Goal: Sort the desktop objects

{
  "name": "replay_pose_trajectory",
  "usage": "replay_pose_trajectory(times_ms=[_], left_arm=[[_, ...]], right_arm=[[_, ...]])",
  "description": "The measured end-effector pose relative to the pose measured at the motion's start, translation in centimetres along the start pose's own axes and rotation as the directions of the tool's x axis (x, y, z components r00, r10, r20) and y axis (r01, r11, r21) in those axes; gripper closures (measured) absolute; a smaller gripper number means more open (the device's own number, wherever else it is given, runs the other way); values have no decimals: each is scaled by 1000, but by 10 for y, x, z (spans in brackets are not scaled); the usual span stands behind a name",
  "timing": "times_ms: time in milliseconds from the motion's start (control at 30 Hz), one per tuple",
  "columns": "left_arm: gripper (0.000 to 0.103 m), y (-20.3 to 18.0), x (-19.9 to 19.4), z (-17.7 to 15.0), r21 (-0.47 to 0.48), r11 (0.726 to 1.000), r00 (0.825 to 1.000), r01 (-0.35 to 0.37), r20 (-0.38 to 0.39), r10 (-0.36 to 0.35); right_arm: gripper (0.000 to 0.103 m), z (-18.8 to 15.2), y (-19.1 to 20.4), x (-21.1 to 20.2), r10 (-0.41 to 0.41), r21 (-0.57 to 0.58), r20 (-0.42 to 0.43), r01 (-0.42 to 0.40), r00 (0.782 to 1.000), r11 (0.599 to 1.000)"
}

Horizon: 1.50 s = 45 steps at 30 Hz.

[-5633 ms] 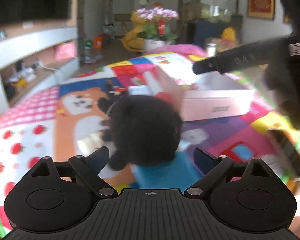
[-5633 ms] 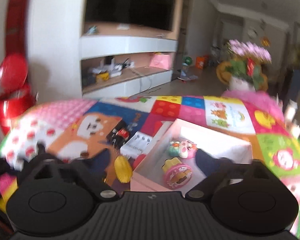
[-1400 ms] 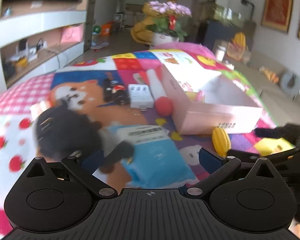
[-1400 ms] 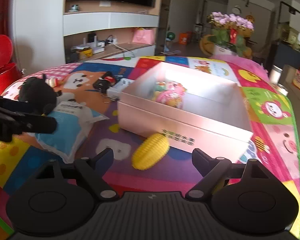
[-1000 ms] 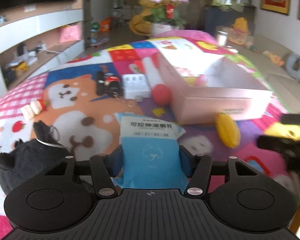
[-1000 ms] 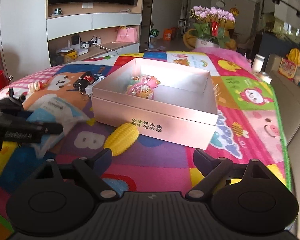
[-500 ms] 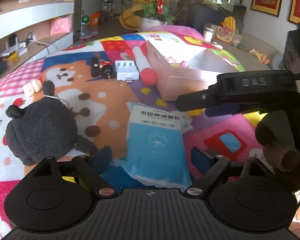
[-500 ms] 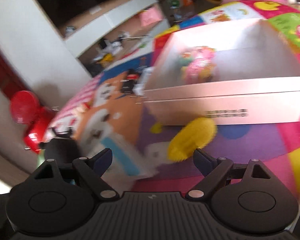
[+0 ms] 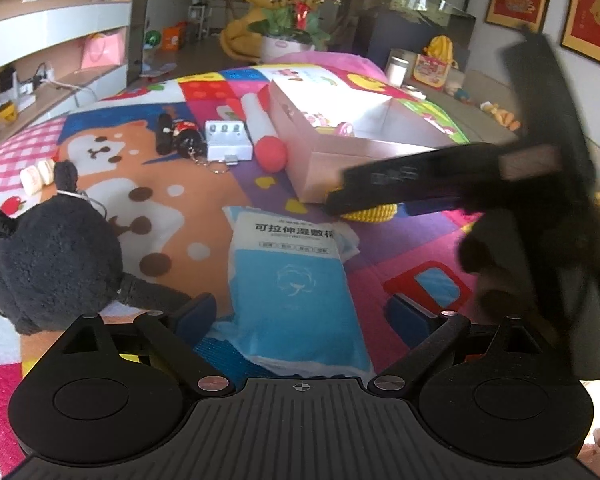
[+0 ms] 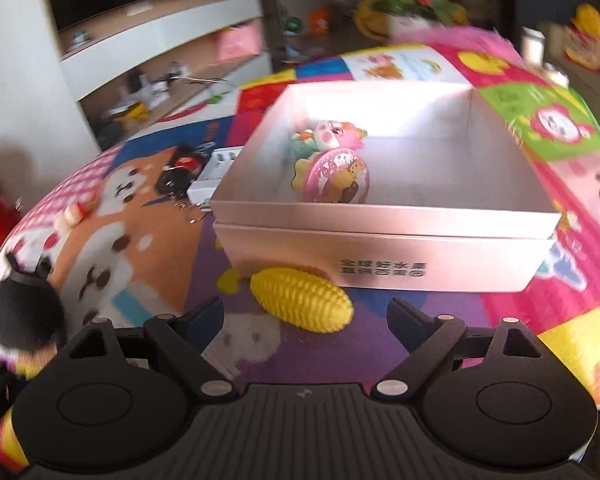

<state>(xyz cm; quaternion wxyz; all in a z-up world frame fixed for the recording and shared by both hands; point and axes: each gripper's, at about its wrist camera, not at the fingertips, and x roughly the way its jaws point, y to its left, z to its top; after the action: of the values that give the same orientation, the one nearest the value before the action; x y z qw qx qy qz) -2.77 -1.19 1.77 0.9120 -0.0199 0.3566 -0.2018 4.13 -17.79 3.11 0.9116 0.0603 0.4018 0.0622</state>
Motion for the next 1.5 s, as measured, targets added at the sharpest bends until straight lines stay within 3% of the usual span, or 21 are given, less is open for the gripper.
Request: replay_pose_trajectory(times_ms=[133, 200, 233, 467, 567, 667, 800, 967, 1133, 1233, 1300, 1400, 1500], left_arm=[[6, -1, -5, 2, 6, 1000, 1000, -9, 14, 9], [6, 0, -6, 3, -1, 1000, 1000, -20, 21, 21], [6, 0, -6, 4, -6, 1000, 999, -26, 24, 26], [7, -9, 10, 10, 62, 993, 995, -97, 13, 97], [27, -16, 22, 9, 122, 983, 991, -134, -12, 136], [41, -22, 26, 6, 156, 978, 989, -141, -22, 146], [45, -37, 11, 5, 217, 971, 995, -101, -5, 104], [45, -66, -21, 36, 284, 957, 993, -51, 119, 18], [45, -85, -14, 106, 282, 959, 970, -15, 238, -54], [41, -90, 10, 152, 223, 974, 948, 44, 297, -111], [11, -91, 32, 172, 213, 973, 944, 89, 295, -150], [9, -82, 49, 177, 167, 984, 955, 57, 279, -103], [8, -69, 43, 151, 157, 987, 963, 37, 259, -77]], right_arm=[[19, 1, 10, 12, -61, 11, 4, 61, 998, 998], [29, 0, 11, 15, -73, 9, 2, 73, 997, 997], [42, 0, 11, 15, -81, 6, -2, 81, 997, 997], [43, -13, -11, -9, -71, -28, -9, 71, 997, 997], [43, -24, -23, -37, -36, -82, -1, 35, 999, 996], [43, -31, -34, -67, 6, -125, 7, -5, 1000, 992], [43, -35, -54, -111, 37, -139, 41, -31, 998, 990], [43, -20, -79, -161, 11, -102, 181, 7, 983, 995], [43, 10, -99, -196, -40, -45, 332, 58, 942, 997], [43, 26, -109, -204, -71, -23, 380, 87, 922, 996], [43, 38, -115, -203, -99, 2, 396, 107, 913, 994], [43, 50, -123, -201, -117, 35, 403, 112, 908, 993], [43, 56, -129, -198, -104, 42, 401, 95, 910, 995]])
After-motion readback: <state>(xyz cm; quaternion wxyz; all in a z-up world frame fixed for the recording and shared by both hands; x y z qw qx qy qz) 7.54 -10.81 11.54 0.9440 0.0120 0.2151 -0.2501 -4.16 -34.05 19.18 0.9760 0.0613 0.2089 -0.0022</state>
